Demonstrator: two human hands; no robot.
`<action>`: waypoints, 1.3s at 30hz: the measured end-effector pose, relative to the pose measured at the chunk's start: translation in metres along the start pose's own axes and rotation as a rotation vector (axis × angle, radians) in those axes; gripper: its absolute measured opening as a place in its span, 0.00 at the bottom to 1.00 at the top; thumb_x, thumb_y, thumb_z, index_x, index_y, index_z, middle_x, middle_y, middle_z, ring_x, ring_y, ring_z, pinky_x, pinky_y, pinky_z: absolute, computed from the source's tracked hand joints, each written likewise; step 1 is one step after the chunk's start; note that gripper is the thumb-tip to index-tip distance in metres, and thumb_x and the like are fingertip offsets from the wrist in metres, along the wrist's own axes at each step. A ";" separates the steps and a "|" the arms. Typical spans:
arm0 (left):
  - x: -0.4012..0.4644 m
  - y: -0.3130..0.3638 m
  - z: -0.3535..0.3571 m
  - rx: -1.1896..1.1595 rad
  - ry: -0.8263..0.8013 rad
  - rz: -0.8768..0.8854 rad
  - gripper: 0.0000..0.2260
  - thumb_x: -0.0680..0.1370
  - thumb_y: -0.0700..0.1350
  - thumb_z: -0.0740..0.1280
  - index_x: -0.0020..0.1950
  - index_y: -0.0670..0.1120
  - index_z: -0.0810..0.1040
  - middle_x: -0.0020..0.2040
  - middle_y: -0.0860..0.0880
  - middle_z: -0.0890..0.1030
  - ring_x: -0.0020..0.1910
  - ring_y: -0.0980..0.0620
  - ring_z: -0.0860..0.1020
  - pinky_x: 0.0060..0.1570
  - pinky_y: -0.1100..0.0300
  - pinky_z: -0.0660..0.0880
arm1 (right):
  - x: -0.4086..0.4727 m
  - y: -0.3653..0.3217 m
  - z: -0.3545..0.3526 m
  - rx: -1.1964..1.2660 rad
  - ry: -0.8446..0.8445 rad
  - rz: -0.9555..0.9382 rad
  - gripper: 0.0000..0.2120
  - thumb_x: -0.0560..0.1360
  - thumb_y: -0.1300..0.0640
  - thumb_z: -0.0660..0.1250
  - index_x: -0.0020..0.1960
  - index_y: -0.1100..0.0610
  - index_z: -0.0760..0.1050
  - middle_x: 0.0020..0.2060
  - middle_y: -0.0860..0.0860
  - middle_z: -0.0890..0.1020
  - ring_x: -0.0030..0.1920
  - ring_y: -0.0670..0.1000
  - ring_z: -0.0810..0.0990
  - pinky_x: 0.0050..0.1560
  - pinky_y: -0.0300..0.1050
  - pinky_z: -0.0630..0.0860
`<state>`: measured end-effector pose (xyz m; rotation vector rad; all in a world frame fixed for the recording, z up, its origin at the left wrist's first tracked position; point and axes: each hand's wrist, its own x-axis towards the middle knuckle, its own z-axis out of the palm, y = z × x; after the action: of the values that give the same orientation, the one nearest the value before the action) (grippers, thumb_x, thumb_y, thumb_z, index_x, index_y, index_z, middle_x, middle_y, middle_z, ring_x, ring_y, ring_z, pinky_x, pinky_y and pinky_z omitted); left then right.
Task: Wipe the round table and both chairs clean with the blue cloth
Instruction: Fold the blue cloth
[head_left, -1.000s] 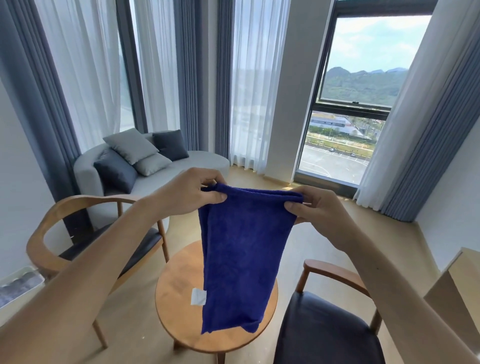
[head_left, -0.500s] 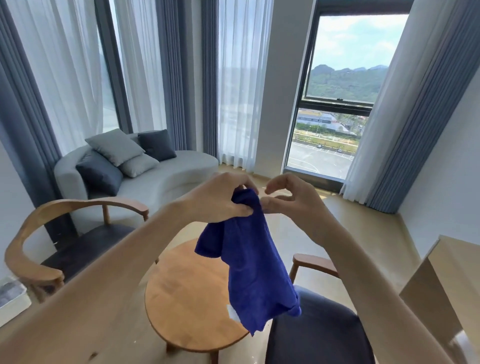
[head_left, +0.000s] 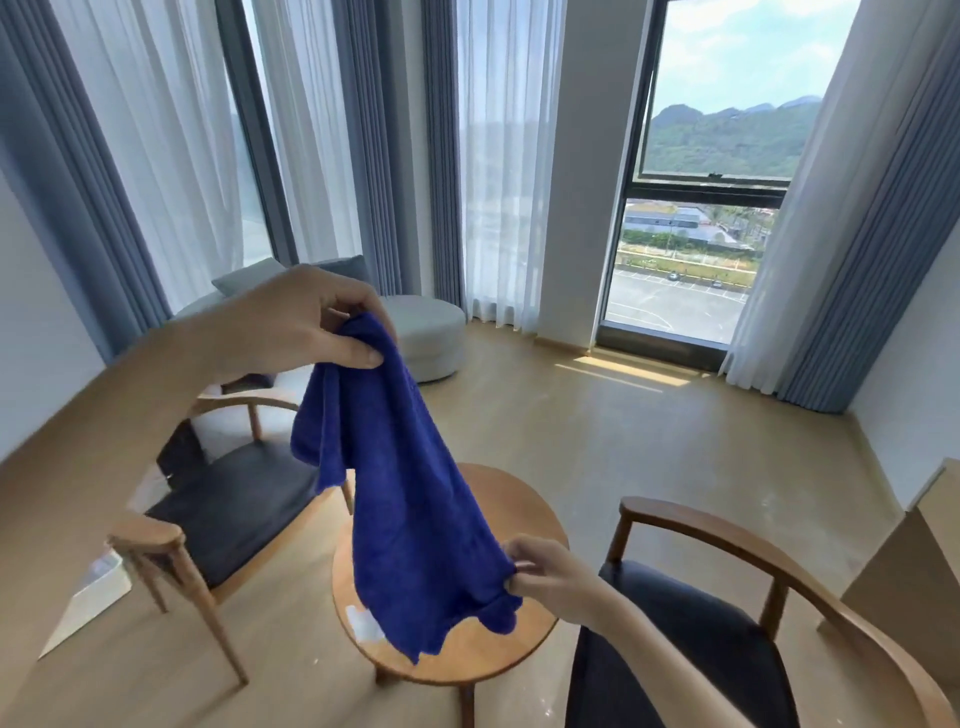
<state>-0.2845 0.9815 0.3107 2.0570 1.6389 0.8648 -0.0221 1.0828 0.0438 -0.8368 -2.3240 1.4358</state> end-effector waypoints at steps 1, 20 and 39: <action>-0.007 -0.005 -0.009 0.003 0.026 -0.031 0.11 0.72 0.35 0.72 0.44 0.52 0.83 0.43 0.53 0.84 0.43 0.58 0.82 0.40 0.71 0.75 | 0.001 -0.004 -0.002 0.026 0.024 0.001 0.04 0.73 0.68 0.64 0.44 0.61 0.72 0.40 0.54 0.77 0.42 0.53 0.76 0.46 0.49 0.73; -0.048 -0.139 0.010 0.058 -0.001 -0.612 0.04 0.77 0.37 0.67 0.45 0.44 0.80 0.37 0.50 0.84 0.39 0.52 0.84 0.37 0.60 0.80 | 0.005 -0.080 -0.107 -0.429 0.285 -0.047 0.06 0.79 0.58 0.64 0.48 0.51 0.78 0.39 0.47 0.83 0.41 0.48 0.82 0.42 0.42 0.81; -0.001 -0.073 0.193 -0.783 0.031 -0.921 0.05 0.73 0.37 0.65 0.46 0.36 0.78 0.36 0.38 0.84 0.34 0.42 0.84 0.32 0.54 0.81 | 0.036 -0.077 -0.003 -0.414 0.267 0.128 0.11 0.73 0.54 0.62 0.36 0.56 0.78 0.32 0.52 0.82 0.35 0.50 0.81 0.40 0.46 0.79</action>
<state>-0.2105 1.0158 0.1217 0.6550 1.6230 0.9416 -0.0741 1.0806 0.1115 -1.2226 -2.4213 0.8242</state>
